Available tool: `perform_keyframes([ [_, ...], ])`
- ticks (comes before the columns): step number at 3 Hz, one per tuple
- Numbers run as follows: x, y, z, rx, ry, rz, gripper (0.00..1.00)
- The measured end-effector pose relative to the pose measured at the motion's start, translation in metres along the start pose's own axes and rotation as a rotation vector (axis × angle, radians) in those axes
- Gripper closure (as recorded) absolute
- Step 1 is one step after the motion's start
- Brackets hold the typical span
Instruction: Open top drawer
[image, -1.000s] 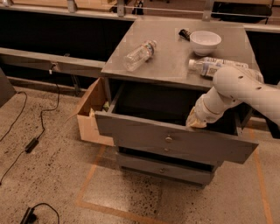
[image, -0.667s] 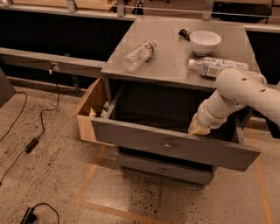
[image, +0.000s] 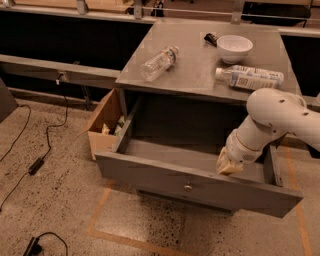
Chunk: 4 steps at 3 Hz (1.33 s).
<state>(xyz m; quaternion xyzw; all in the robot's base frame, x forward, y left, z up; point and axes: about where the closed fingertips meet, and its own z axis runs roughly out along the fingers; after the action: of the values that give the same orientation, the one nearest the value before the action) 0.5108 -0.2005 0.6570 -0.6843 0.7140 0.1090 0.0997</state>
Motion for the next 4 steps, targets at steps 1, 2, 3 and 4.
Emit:
perform_keyframes([
  [1, 0.001, 0.030, 0.004, -0.059, 0.002, 0.024, 1.00],
  [2, -0.001, 0.043, 0.003, -0.064, -0.005, 0.055, 1.00],
  [3, -0.008, 0.032, -0.022, 0.031, -0.082, 0.106, 1.00],
  [4, -0.016, 0.011, -0.058, 0.127, -0.182, 0.129, 1.00],
])
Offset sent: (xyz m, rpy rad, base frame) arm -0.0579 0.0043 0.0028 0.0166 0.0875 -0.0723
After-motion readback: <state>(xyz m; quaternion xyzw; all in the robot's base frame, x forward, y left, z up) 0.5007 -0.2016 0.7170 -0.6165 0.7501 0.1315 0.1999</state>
